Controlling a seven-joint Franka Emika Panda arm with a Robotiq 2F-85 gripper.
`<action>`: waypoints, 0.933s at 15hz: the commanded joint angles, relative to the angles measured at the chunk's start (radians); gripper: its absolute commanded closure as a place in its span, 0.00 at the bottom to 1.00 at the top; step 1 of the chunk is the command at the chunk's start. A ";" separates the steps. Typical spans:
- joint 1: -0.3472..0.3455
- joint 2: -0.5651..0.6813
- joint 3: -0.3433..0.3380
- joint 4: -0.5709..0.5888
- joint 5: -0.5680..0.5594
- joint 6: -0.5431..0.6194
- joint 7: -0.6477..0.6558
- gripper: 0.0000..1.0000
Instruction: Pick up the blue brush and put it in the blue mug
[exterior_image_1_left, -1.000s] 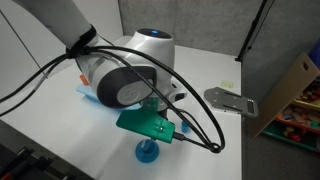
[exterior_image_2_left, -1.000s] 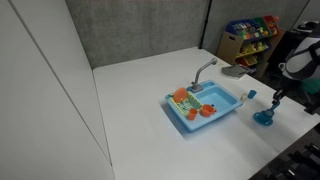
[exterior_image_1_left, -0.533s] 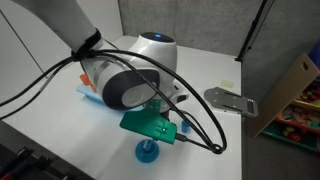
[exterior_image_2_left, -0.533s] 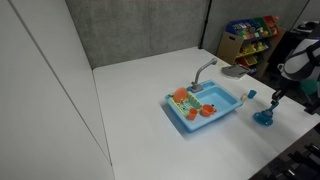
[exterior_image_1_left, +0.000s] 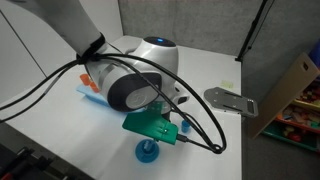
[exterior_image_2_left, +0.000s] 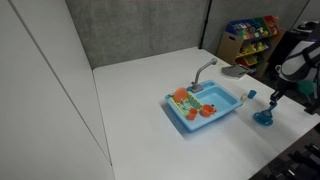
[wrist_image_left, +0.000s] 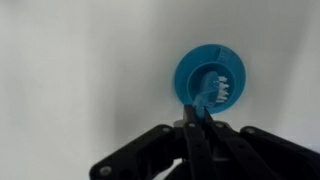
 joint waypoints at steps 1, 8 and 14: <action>-0.024 0.019 0.019 0.017 -0.005 0.016 0.008 0.97; -0.023 0.034 0.019 0.020 -0.009 0.016 0.012 0.87; -0.034 0.020 0.027 0.007 -0.005 0.016 -0.003 0.31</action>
